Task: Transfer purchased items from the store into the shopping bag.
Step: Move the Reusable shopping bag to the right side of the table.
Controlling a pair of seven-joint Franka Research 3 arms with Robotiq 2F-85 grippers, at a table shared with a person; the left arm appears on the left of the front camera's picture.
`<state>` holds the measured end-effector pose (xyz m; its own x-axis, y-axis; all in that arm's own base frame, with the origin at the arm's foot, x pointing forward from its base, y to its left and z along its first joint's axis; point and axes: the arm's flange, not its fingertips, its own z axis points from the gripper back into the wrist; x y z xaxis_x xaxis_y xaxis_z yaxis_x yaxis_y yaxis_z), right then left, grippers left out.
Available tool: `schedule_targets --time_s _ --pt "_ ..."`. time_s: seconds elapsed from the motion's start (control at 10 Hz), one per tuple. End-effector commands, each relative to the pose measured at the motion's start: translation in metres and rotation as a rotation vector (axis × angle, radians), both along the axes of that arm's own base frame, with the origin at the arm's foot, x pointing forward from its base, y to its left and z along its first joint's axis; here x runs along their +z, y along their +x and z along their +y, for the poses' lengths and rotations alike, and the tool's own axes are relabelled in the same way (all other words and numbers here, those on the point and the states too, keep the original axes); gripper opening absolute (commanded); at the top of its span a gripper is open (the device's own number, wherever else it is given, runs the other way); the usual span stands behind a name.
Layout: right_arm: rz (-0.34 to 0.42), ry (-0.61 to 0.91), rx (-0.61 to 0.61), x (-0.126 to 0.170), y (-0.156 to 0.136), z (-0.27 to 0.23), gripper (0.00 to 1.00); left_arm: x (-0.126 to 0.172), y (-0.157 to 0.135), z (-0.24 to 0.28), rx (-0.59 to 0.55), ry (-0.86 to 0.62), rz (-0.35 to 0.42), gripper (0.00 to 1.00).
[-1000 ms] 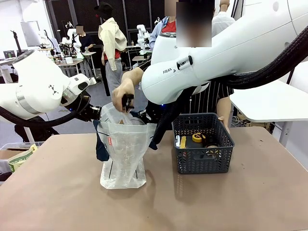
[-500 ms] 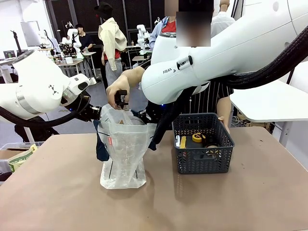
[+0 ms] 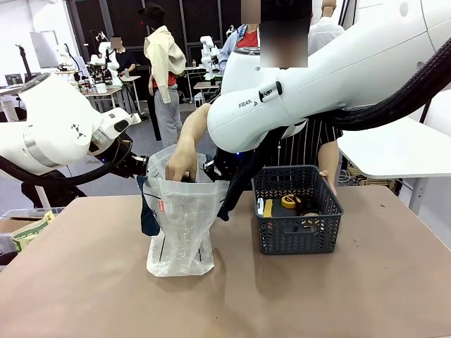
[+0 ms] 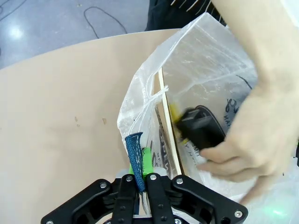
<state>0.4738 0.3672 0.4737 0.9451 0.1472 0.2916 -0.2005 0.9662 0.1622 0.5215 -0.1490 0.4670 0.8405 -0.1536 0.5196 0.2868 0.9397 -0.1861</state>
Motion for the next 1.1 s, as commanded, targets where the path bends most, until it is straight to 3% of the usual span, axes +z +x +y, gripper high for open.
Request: schedule_targets --time_s 0.0,1.0 --pt "0.005 0.006 0.001 0.0 -0.0008 -0.0002 0.0 0.0014 -0.0032 0.0021 0.002 0.001 -0.002 0.0" --pt "0.005 0.006 0.001 0.0 -0.0008 -0.0002 0.0 0.0014 -0.0032 0.0021 0.002 0.001 -0.002 0.0"
